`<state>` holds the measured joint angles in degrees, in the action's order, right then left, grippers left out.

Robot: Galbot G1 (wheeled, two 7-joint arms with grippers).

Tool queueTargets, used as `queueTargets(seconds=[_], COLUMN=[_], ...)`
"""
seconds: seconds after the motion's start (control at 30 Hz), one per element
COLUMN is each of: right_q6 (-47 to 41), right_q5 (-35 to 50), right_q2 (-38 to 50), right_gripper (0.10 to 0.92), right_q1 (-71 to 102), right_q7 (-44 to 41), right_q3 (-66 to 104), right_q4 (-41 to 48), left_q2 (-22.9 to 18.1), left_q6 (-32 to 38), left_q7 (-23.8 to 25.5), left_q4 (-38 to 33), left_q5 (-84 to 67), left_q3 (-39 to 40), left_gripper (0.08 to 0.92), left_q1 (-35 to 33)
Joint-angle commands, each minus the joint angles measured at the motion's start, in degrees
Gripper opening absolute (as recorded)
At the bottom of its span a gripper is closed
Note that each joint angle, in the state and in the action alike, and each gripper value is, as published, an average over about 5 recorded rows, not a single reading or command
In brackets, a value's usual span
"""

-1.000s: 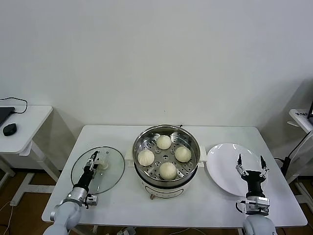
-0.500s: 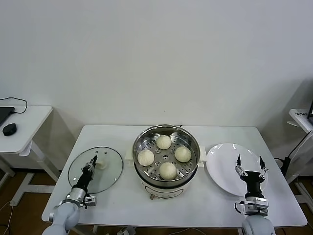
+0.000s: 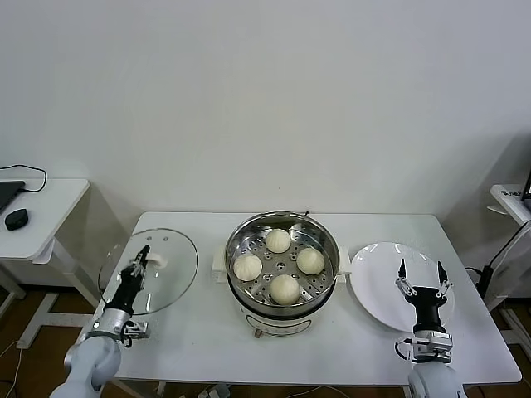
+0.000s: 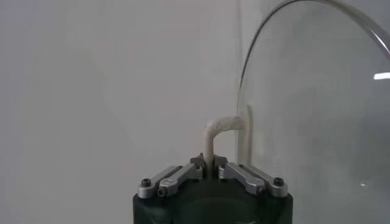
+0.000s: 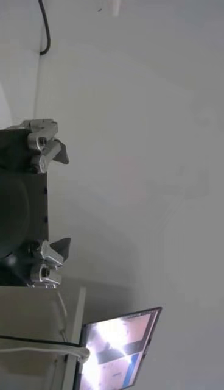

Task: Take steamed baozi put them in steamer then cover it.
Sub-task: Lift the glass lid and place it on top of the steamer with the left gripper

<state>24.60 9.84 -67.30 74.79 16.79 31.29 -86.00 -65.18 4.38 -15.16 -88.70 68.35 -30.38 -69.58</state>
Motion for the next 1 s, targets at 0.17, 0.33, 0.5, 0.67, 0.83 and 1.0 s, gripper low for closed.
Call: queueTargets(seconds=[0.17,0.33,0.5,0.67,0.83,1.0], right_q6=[-3.22,-3.83,-4.17,-4.29,-4.42,-4.47], right_q5=[-1.92,-2.18,-2.44,-2.96,-3.95,-4.34], right_q2=[-1.65,-2.05,-2.55,-3.65,-4.81,-5.3], right_gripper=[0.823,0.823,0.823,0.823,0.823,0.823], right_q1=[-1.3,-2.15,-3.18,-3.97,-4.31,-4.77], right_q7=[1.53,2.05,2.57,2.96,3.23,3.36], right_q3=[-1.31,-1.35,-1.53,-1.46,-1.42,-1.11], right_q4=[0.36,0.94,1.4,2.23,2.81,3.36], left_q2=[-0.26,-0.47,-2.07,-5.37,-8.39,-11.28], left_q6=[-11.2,-19.48,-26.05,-30.5,-33.59,-35.66], left_q7=[11.07,14.9,19.3,23.97,28.07,29.26], left_q4=[-32.56,-35.69,-35.71,-32.55,-28.94,-25.26], left_q5=[2.79,3.98,6.86,11.05,12.73,13.21], left_q3=[7.7,19.49,28.69,34.54,37.73,39.08], left_gripper=[0.189,0.189,0.189,0.189,0.189,0.189], left_q1=[-1.84,1.67,4.61,7.36,8.86,9.32])
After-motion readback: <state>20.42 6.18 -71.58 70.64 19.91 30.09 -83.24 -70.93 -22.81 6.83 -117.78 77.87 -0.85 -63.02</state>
